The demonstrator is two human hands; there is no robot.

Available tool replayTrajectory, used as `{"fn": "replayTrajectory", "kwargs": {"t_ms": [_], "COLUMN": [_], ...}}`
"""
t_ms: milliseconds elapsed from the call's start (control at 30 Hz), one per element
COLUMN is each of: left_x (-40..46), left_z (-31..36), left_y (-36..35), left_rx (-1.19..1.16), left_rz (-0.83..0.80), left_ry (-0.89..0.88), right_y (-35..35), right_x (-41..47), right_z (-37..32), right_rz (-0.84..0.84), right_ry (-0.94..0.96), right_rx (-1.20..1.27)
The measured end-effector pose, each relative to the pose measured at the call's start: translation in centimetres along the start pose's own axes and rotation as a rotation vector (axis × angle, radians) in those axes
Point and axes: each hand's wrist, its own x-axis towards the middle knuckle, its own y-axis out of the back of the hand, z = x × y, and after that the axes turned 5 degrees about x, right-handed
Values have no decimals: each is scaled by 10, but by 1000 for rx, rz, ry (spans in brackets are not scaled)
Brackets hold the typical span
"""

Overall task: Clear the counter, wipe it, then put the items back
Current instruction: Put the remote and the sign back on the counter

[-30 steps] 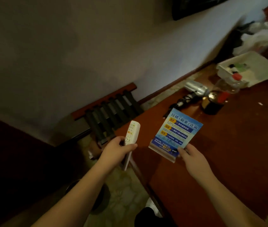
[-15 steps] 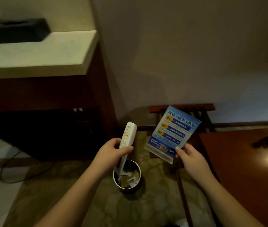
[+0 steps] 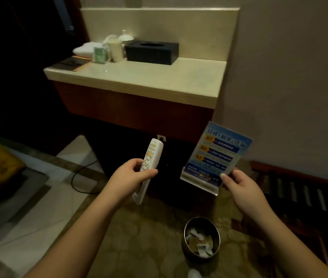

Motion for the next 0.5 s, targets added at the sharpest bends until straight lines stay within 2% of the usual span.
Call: {"fn": "replayTrajectory", "kwargs": {"t_ms": [300, 500], "left_x": [81, 165], "left_z": [17, 50], "left_y": [65, 107], "left_rx": [8, 124], "left_rz": [64, 80], "left_ry": [-13, -140], "right_y": [-24, -34], "right_x": [93, 186], "right_z": [-61, -104], "right_rz": [-67, -39], "right_ry": [162, 252], "right_rx": [31, 45]}}
